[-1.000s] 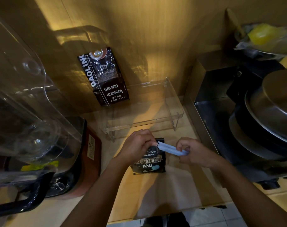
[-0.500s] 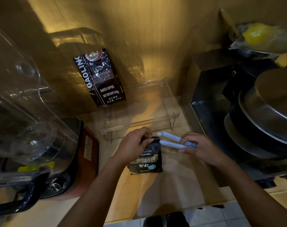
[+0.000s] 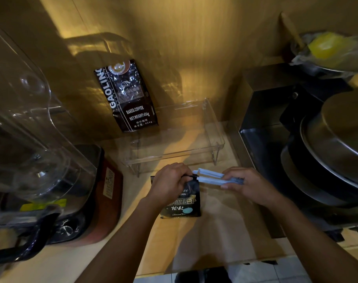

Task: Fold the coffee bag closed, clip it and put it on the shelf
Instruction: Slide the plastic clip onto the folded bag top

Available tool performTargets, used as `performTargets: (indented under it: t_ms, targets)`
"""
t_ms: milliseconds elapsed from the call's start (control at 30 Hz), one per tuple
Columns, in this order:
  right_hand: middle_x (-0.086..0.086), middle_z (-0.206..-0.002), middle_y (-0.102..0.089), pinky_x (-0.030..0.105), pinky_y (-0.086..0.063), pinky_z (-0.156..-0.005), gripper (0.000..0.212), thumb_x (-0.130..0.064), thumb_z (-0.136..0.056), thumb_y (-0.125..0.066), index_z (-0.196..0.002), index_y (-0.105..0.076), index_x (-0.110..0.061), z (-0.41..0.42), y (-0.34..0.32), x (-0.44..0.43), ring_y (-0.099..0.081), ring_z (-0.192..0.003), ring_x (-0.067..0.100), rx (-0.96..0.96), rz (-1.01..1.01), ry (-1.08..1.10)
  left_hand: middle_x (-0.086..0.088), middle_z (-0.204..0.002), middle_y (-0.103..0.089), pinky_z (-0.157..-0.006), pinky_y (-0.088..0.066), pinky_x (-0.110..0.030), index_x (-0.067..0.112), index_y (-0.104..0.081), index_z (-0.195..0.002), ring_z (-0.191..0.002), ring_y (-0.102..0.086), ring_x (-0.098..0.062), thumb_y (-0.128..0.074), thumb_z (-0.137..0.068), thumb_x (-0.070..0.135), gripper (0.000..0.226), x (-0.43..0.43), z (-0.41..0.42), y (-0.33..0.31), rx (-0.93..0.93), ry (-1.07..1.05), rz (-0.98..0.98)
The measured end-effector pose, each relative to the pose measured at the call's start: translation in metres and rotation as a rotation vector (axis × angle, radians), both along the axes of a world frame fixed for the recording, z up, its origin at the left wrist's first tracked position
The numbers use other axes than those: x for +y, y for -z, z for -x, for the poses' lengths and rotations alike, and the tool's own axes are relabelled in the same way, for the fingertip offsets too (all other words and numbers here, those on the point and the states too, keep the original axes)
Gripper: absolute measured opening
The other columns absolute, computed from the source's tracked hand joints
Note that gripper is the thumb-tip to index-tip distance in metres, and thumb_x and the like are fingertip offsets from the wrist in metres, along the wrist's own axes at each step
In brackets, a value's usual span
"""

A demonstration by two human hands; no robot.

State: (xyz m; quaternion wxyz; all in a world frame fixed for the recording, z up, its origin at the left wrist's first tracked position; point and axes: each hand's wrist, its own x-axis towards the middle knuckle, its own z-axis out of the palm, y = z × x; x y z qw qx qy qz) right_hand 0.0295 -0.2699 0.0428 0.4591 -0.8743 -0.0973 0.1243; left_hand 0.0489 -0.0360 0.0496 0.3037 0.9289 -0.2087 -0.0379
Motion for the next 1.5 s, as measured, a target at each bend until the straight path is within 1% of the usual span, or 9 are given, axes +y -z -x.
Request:
performTargets:
  t_ms: [200,367,467,567,667,800,1000,1200,1500]
  targets:
    - [0.002,-0.1,-0.068,0.038,-0.048,-0.086,0.015,-0.019,-0.078,-0.068,-0.092,-0.068,-0.018,-0.007,-0.005,0.002,-0.06,-0.092,0.016,-0.02,0.158,-0.121,-0.003,-0.081,-0.07,-0.069,-0.049,-0.038,0.017,-0.069,-0.081,-0.078,-0.059,-0.021,-0.063,-0.08,0.013,0.007,0.0,-0.001,-0.003,0.067,-0.092,0.071]
    - [-0.012,-0.101,-0.061,0.01,-0.039,-0.074,0.044,-0.022,-0.081,-0.064,-0.12,-0.049,-0.038,-0.011,-0.005,0.006,-0.054,-0.09,0.004,-0.061,0.205,-0.181,-0.004,-0.08,-0.07,-0.07,-0.05,-0.04,0.015,-0.068,-0.08,-0.077,-0.059,-0.019,-0.064,-0.08,0.01,0.006,0.0,-0.001,-0.003,0.069,-0.076,0.098]
    - [-0.007,-0.097,-0.064,0.022,-0.045,-0.075,0.047,-0.027,-0.079,-0.066,-0.119,-0.046,-0.041,-0.014,-0.003,0.005,-0.058,-0.089,0.01,-0.008,0.179,-0.133,-0.005,-0.08,-0.069,-0.07,-0.048,-0.036,0.013,-0.068,-0.081,-0.077,-0.058,-0.019,-0.062,-0.081,0.007,0.008,0.001,-0.001,-0.004,0.054,-0.05,0.122]
    - [-0.005,-0.1,-0.065,0.018,-0.043,-0.07,0.028,-0.029,-0.078,-0.067,-0.105,-0.057,-0.031,-0.016,0.002,0.006,-0.058,-0.088,0.01,-0.031,0.221,-0.134,-0.008,-0.077,-0.067,-0.069,-0.041,-0.029,0.01,-0.068,-0.079,-0.076,-0.056,-0.02,-0.061,-0.081,0.003,0.009,0.001,-0.001,-0.003,0.013,-0.019,0.128]
    - [-0.004,-0.098,-0.066,0.011,-0.04,-0.068,0.026,-0.03,-0.077,-0.067,-0.102,-0.06,-0.029,-0.018,0.006,0.008,-0.057,-0.084,0.007,-0.036,0.218,-0.127,-0.004,-0.077,-0.061,-0.072,-0.04,-0.033,0.008,-0.068,-0.076,-0.078,-0.052,-0.022,-0.063,-0.078,0.0,0.01,-0.001,-0.003,-0.002,-0.025,-0.036,0.147]
    - [-0.006,-0.096,-0.066,0.024,-0.045,-0.071,0.027,-0.031,-0.075,-0.07,-0.101,-0.061,-0.03,-0.022,0.009,0.013,-0.058,-0.084,0.009,-0.021,0.205,-0.12,0.007,-0.079,-0.053,-0.072,-0.034,-0.027,0.009,-0.069,-0.077,-0.082,-0.049,-0.017,-0.064,-0.077,0.0,0.01,-0.002,-0.003,-0.001,-0.033,-0.062,0.168]
    - [-0.007,-0.091,-0.06,0.035,-0.046,-0.078,0.027,-0.026,-0.073,-0.072,-0.098,-0.064,-0.02,-0.026,0.002,0.026,-0.056,-0.087,0.014,-0.054,0.149,-0.169,0.008,-0.079,-0.055,-0.081,-0.039,-0.041,0.011,-0.067,-0.075,-0.085,-0.052,-0.021,-0.065,-0.077,0.001,0.01,-0.003,-0.004,-0.003,0.037,-0.082,0.19]
    - [-0.005,-0.088,-0.06,0.038,-0.046,-0.076,0.021,-0.026,-0.074,-0.07,-0.092,-0.064,-0.017,-0.03,-0.003,0.044,-0.057,-0.086,0.019,-0.119,0.183,-0.209,0.0,-0.084,-0.062,-0.076,-0.027,-0.028,0.016,-0.058,-0.078,-0.084,-0.052,-0.02,-0.054,-0.084,0.007,0.011,-0.007,0.0,0.003,-0.024,-0.081,0.036]
    - [0.001,-0.084,-0.06,0.035,-0.044,-0.068,0.03,-0.039,-0.074,-0.068,-0.09,-0.063,-0.015,-0.025,0.01,0.035,-0.055,-0.077,0.018,-0.125,0.273,-0.043,-0.005,-0.079,-0.064,-0.072,-0.026,-0.031,0.018,-0.05,-0.084,-0.073,-0.051,-0.023,-0.048,-0.087,0.006,0.013,-0.011,0.006,0.005,-0.116,-0.102,-0.095]
